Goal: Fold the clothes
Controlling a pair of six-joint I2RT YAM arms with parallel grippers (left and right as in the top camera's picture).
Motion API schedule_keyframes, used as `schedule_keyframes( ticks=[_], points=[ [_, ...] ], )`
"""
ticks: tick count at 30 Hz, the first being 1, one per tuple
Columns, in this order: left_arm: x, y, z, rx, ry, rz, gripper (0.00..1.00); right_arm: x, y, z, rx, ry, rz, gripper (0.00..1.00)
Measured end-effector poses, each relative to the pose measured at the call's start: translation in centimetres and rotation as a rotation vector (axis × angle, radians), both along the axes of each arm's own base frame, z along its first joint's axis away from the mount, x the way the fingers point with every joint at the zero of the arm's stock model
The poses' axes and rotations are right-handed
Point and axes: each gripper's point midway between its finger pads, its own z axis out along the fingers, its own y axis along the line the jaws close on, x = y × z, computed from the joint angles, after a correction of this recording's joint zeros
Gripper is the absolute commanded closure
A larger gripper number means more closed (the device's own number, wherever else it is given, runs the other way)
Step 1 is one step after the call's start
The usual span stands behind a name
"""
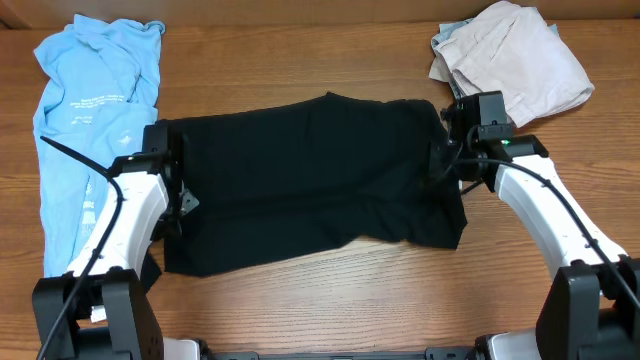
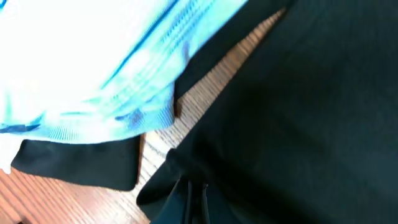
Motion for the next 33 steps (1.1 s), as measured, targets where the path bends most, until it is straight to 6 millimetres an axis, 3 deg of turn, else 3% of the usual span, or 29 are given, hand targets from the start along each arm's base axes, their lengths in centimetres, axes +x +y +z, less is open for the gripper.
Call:
schedule_keyframes(
  ticks=[3,5,6,7,10,15,16,18,20,23,27,30,32,33],
  points=[
    [0.4,0.1,0.0,0.005,-0.017,0.002,0.96,1.7,0.2,0.4,-0.006,-0.074,0.024,0.69],
    [0.7,0.2,0.0,0.006,-0.028,0.003,0.80,2.5,0.2,0.5,-0.011,-0.103,0.029,0.41],
    [0.8,0.2,0.0,0.007,-0.033,0.002,0.73,2.6,0.1,0.3,-0.015,-0.103,0.030,0.34],
    [0.9,0.2,0.1,0.009,-0.041,0.008,0.57,2.6,0.1,0.2,-0.020,-0.103,0.034,0.27],
    [1.4,0.4,0.1,0.018,-0.054,-0.013,0.39,2.1,-0.2,-0.3,-0.034,-0.073,0.035,0.23],
    [1.0,0.3,1.4,0.019,0.029,-0.129,0.30,-1.6,-1.6,-0.6,-0.054,0.124,0.009,0.22],
    [1.1,0.3,2.1,0.017,0.044,-0.150,0.30,-2.4,-1.9,-0.4,-0.056,0.165,0.000,0.21],
    [2.2,0.2,5.5,0.010,0.045,-0.216,0.29,-5.5,-2.5,-0.3,-0.061,0.309,-0.027,0.21],
    [2.7,0.1,6.8,0.005,0.037,-0.235,0.29,-7.0,-2.6,-0.6,-0.064,0.373,-0.033,0.23],
    [4.1,-0.2,9.0,-0.006,-0.015,-0.268,0.29,-8.8,-2.7,-1.9,-0.067,0.436,-0.042,0.30],
    [4.9,-0.8,9.7,-0.034,-0.047,-0.295,0.29,-10.8,-2.9,-4.4,-0.066,0.496,-0.076,0.37],
    [4.9,-1.1,9.6,-0.052,-0.046,-0.312,0.29,-11.2,-2.9,-5.6,-0.061,0.500,-0.100,0.44],
    [4.9,-1.2,9.6,-0.060,-0.047,-0.316,0.29,-11.1,-3.0,-6.4,-0.059,0.486,-0.128,0.60],
    [4.9,-1.3,9.6,-0.061,-0.048,-0.317,0.29,-11.1,-3.1,-6.8,-0.060,0.481,-0.152,0.73]
  ],
)
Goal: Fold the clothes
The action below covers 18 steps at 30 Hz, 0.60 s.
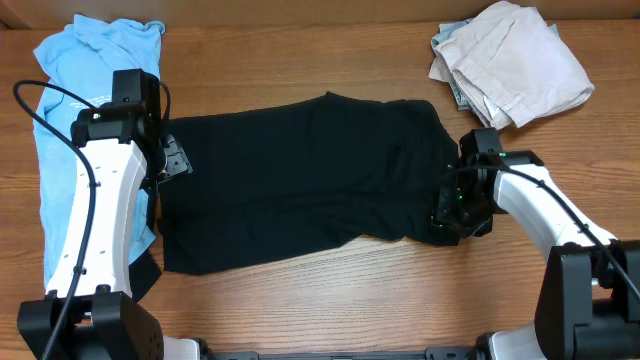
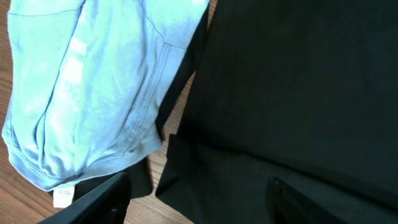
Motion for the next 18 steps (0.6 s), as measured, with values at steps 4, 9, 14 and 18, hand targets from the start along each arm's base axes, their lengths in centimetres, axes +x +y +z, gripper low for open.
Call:
schedule_keyframes(
  ticks=[4,9,14,18],
  points=[
    [0.0,-0.1,0.0,-0.006,0.000,-0.007,0.30,-1.1,-1.0,-1.7,-0.050,0.023,-0.092,0.96],
    [0.2,-0.1,0.0,0.001,0.001,-0.041,0.30,-2.9,-3.2,-2.1,-0.082,0.104,-0.235,0.96],
    [0.2,-0.1,0.0,0.007,0.011,-0.081,0.30,-5.8,-5.2,-1.2,-0.061,0.226,-0.368,0.95],
    [0.2,-0.1,0.0,0.012,0.018,-0.111,0.28,-6.8,-4.8,0.9,-0.014,0.235,-0.376,0.71]
  ],
)
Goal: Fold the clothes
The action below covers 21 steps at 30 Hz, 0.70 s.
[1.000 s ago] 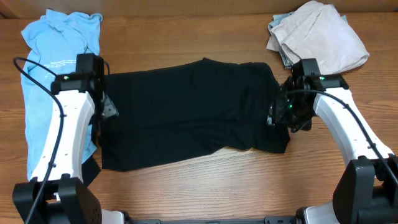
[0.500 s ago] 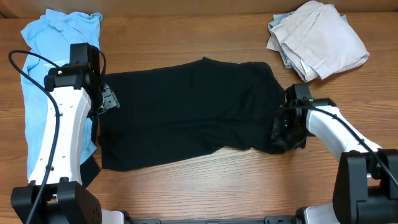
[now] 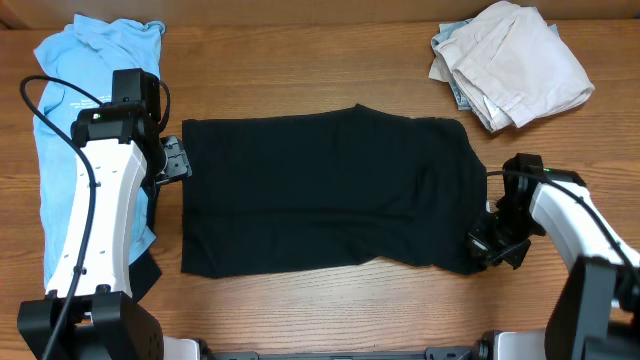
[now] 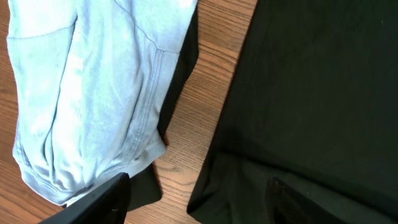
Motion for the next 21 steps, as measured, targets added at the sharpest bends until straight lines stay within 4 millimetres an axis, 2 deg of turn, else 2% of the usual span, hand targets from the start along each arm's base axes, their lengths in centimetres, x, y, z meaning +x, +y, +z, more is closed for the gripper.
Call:
schedule_keyframes(
  ticks=[1,2,5,7,10,13,16,19,21],
  points=[
    [0.0,0.0,0.0,0.001,0.002,-0.008,0.27,-0.1,0.1,0.7,0.006,-0.010,0.004,0.64],
    [0.0,-0.1,0.0,0.000,0.004,-0.019,0.26,0.1,0.2,1.5,0.010,-0.030,0.009,0.53],
    [0.4,-0.4,0.0,-0.016,-0.006,-0.059,0.19,1.2,0.1,4.4,0.006,-0.114,0.030,0.31],
    [1.0,-1.0,0.0,-0.043,-0.024,-0.096,0.15,2.8,-0.1,7.0,-0.006,-0.193,0.049,0.22],
    [2.2,-2.0,0.4,-0.090,-0.071,-0.152,0.08,6.1,-0.7,11.0,-0.032,-0.357,0.098,0.19],
    [5.3,-3.2,1.8,-0.133,-0.204,-0.229,0.07,10.6,-0.6,15.0,-0.043,-0.577,0.193,0.20],
    [8.7,-4.2,3.7,-0.155,-0.355,-0.314,0.07,15.1,0.3,18.5,-0.059,-0.791,0.293,0.21],
    [11.8,-4.6,4.7,-0.149,-0.465,-0.368,0.07,19.3,2.1,20.7,-0.074,-0.958,0.394,0.22],
    [13.5,-4.6,4.1,-0.144,-0.488,-0.390,0.07,21.5,3.5,20.8,-0.078,-1.014,0.452,0.22]
  ],
)
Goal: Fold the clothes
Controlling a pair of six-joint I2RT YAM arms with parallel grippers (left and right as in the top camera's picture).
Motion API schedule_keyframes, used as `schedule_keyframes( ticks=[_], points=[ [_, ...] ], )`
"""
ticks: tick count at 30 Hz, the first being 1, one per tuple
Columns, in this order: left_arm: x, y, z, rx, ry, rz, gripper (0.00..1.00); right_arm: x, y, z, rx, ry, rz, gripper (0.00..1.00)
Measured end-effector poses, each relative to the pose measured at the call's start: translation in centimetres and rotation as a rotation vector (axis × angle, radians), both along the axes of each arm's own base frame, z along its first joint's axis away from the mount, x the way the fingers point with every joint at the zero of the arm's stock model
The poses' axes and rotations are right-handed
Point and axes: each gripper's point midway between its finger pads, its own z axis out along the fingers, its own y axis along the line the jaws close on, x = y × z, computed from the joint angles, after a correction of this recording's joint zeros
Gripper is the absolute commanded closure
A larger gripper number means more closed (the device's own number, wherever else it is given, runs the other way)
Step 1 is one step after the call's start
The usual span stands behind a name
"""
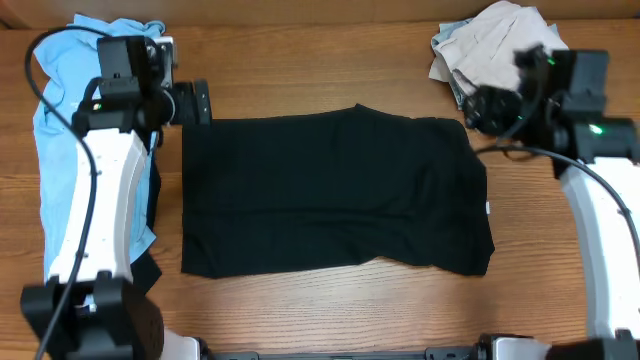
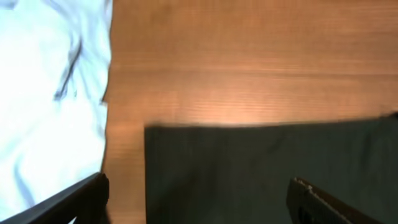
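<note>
A black garment [image 1: 330, 190] lies spread flat across the middle of the table, with a few creases. Its upper-left corner [image 2: 152, 130] shows in the left wrist view. My left gripper [image 1: 197, 103] [image 2: 199, 186] hovers just above that corner, open wide with nothing between its fingers [image 2: 87, 196]. My right gripper [image 1: 490, 108] is lifted off the cloth above the garment's upper-right corner, blurred by motion, so its jaws cannot be read. A light blue shirt [image 1: 75, 150] lies crumpled along the left edge.
A pile of beige clothes [image 1: 510, 55] sits at the back right, close behind the right gripper. A dark piece of cloth [image 1: 148, 268] peeks out under the blue shirt at the lower left. Bare wood table [image 1: 330, 310] shows in front of the black garment.
The left gripper moved from beside the garment's left edge to its upper-left corner. The right gripper left the lower-right corner and now sits raised near the beige pile. The garment lies unmoved.
First both grippers were at the black garment's side edges, the left shut in the cloth. Then the left stood open beside the left edge while the right sat at the lower-right corner. The garment then lay further right and flatter. Now both grippers are off it.
</note>
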Motion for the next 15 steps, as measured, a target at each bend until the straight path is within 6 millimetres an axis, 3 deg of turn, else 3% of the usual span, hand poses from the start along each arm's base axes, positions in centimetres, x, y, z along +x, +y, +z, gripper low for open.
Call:
schedule_keyframes(
  ticks=[3,7,11,15],
  points=[
    [1.8,0.2,-3.0,0.006,0.034,-0.009,0.07,2.5,2.0,-1.9,-0.039,-0.013,0.061,0.24],
    [2.9,0.5,-8.0,0.017,0.125,-0.010,0.07,4.7,3.7,-6.1,-0.097,0.030,0.097,0.29],
    [3.7,1.1,-11.3,0.039,0.176,0.001,0.07,6.2,3.6,-9.4,-0.135,0.063,0.089,0.29],
    [4.1,1.5,-13.1,0.058,0.197,0.013,0.07,7.2,3.4,-11.6,-0.153,0.080,0.081,0.30]
  ],
)
